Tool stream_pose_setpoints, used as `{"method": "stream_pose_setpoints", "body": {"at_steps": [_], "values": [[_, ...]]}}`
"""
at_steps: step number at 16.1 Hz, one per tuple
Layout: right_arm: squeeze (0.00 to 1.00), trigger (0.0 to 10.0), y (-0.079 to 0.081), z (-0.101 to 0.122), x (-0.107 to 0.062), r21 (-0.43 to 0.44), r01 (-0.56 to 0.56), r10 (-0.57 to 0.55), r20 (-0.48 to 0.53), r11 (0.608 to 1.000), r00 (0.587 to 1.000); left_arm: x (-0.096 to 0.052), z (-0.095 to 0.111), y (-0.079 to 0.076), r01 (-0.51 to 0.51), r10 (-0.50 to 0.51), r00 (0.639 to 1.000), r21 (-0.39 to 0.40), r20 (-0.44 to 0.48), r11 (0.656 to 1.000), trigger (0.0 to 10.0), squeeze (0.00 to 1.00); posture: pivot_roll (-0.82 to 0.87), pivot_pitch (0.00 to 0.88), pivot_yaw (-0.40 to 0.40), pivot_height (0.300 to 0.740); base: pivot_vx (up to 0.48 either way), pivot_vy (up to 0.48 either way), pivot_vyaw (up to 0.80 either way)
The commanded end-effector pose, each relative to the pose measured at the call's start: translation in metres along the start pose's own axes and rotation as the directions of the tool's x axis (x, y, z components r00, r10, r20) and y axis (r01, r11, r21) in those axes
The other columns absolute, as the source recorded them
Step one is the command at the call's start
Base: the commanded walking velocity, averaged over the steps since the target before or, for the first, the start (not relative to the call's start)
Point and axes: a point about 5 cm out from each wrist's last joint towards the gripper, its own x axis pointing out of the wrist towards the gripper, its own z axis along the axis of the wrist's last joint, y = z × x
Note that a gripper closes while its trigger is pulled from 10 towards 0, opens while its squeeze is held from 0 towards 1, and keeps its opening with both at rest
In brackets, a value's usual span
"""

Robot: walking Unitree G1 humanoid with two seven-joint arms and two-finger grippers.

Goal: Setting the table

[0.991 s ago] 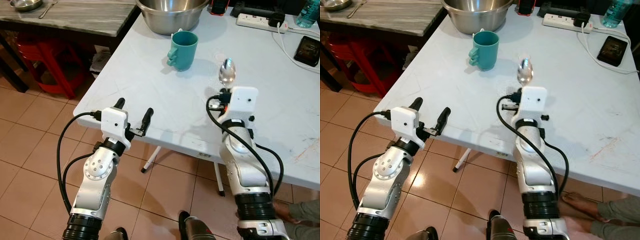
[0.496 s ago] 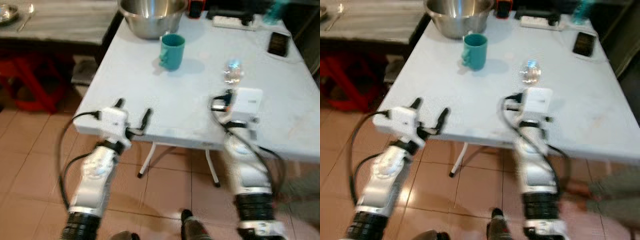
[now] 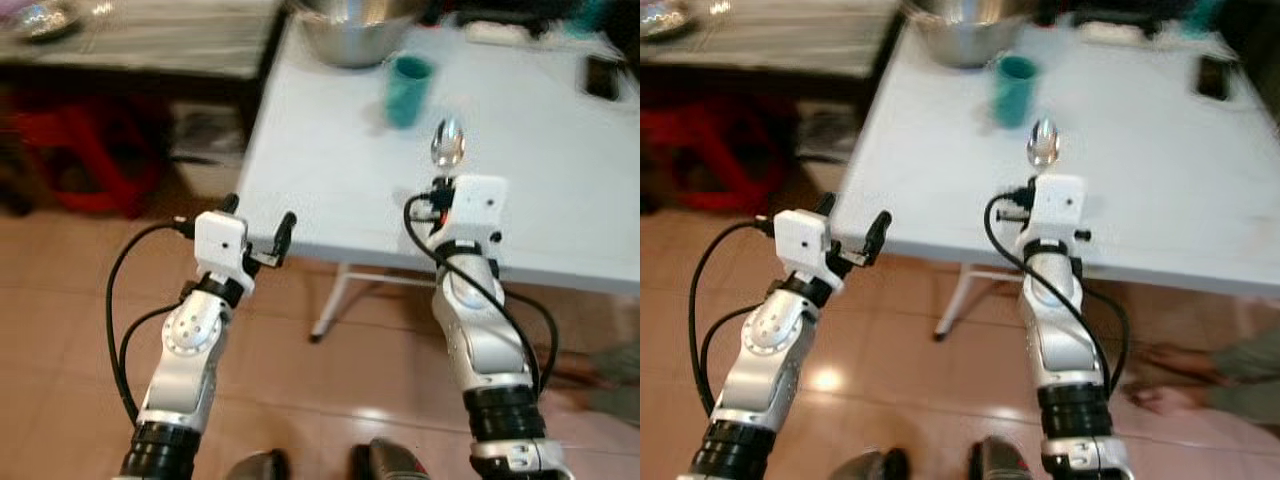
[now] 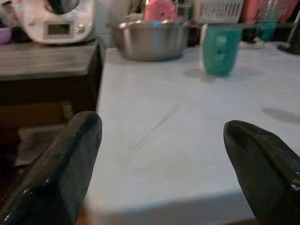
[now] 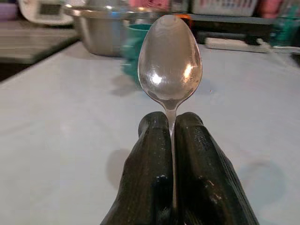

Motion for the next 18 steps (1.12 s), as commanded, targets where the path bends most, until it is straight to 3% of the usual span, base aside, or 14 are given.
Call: {"method": "stream_pose_setpoints", "body": {"at_steps": [1, 13, 18], "values": [[0.00, 10.0, -0.0093, -0.0012, -0.0006, -0.008, 0.027, -0.027, 0.006, 1.000, 1.000, 0.0016, -0.0001, -0.0070, 0.017, -0.017, 1.000, -0.005, 0.003, 1.000, 10.0, 0.00, -0.14, 0.211, 0.017, 0.740, 0.000, 0.409, 0.00], [0.00, 10.0, -0.0116, -0.0039, -0.0009, -0.001, 0.040, -0.040, -0.004, 0.999, 0.999, 0.0011, -0.0014, -0.0094, 0.017, -0.017, 1.000, -0.007, 0.001, 1.000, 10.0, 0.00, -0.14, 0.212, 0.019, 0.740, 0.000, 0.421, 0.00], [0.00, 10.0, -0.0115, -0.0046, -0.0002, -0.001, 0.041, -0.041, -0.004, 0.999, 0.999, 0.0019, -0.0015, -0.0099, 0.019, -0.019, 1.000, -0.007, 0.000, 1.000, 10.0, 0.00, -0.14, 0.213, 0.023, 0.740, 0.000, 0.442, -0.26]]}}
